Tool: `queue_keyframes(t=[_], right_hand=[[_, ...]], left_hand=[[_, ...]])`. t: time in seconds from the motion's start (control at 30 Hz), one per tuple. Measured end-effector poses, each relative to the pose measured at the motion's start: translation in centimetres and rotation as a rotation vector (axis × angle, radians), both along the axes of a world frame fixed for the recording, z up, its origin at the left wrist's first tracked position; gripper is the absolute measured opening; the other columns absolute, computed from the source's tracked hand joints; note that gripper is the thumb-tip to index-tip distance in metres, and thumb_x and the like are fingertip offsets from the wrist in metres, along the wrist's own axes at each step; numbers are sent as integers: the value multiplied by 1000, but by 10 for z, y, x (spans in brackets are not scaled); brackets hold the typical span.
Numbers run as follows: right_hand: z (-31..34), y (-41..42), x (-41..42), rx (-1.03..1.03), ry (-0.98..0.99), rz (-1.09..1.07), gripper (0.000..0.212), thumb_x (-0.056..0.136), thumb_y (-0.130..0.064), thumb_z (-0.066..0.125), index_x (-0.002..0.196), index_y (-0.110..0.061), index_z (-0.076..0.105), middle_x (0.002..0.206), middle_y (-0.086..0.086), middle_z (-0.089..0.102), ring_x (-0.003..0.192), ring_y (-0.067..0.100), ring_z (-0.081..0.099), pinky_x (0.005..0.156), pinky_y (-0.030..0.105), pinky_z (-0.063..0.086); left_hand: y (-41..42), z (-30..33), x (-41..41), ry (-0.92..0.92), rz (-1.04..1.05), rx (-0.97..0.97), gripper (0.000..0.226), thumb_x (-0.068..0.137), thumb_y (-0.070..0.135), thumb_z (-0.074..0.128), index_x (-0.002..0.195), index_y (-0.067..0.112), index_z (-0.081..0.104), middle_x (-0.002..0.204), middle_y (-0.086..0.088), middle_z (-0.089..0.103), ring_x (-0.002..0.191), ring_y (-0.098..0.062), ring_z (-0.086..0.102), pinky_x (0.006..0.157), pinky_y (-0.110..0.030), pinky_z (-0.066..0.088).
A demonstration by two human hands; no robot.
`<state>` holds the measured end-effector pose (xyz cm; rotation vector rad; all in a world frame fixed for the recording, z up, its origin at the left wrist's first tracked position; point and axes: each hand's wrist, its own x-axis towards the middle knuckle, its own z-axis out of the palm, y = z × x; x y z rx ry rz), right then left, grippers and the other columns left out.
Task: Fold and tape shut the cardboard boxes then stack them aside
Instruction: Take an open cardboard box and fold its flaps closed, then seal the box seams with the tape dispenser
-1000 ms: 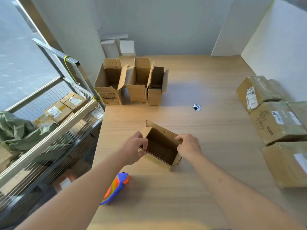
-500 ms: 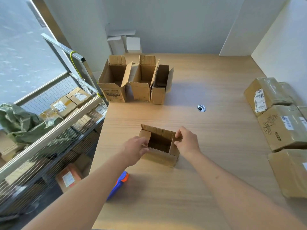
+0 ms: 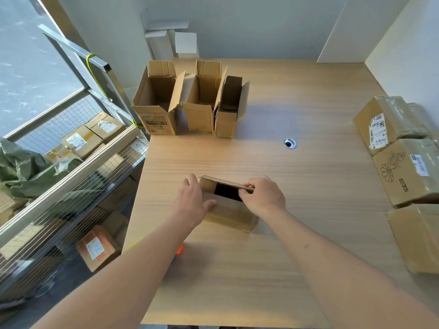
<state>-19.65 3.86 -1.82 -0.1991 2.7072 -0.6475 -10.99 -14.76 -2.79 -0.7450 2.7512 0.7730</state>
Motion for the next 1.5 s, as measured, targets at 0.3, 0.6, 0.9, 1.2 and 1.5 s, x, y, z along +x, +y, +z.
queue_keyframes(t=[0.3,0.6,0.9,1.2,1.5], right_hand=[[-38,3,31,50,-36,363,57,108,-47,41,160,-45,18,172,-5,-1,158,20,-10,122,46,29],[-62,-12,64,3,126,360,49,111,-41,27,159,-49,19,172,-1,-8,157,28,-16,128,47,10],[-67,-10,64,-52,142,336,47,111,-39,33,157,-50,27,173,-3,-1,158,25,-12,127,47,17],[-55,-9,72,-71,85,333,47,108,-45,41,153,-54,33,172,-12,4,158,15,-10,120,43,31],[-42,-16,89,-55,27,381,48,107,-47,42,153,-57,31,171,-13,2,158,13,-10,116,43,37]], left_hand=[[-2,-4,13,-72,-68,17,64,90,49,72,148,46,45,124,-7,37,107,-33,52,106,-39,43],[-44,-22,79,9,71,17,53,108,47,35,159,43,24,111,-8,42,95,-34,52,93,-43,46],[-39,-73,177,-370,69,-202,83,93,72,43,158,52,-4,131,-18,43,119,-39,50,101,-43,42],[-48,-84,209,-46,164,-105,113,87,31,71,152,60,-18,126,-5,49,105,-35,56,87,-48,48],[-74,-15,181,263,-94,-48,104,88,28,79,159,55,7,134,-4,47,91,-32,51,87,-50,46]])
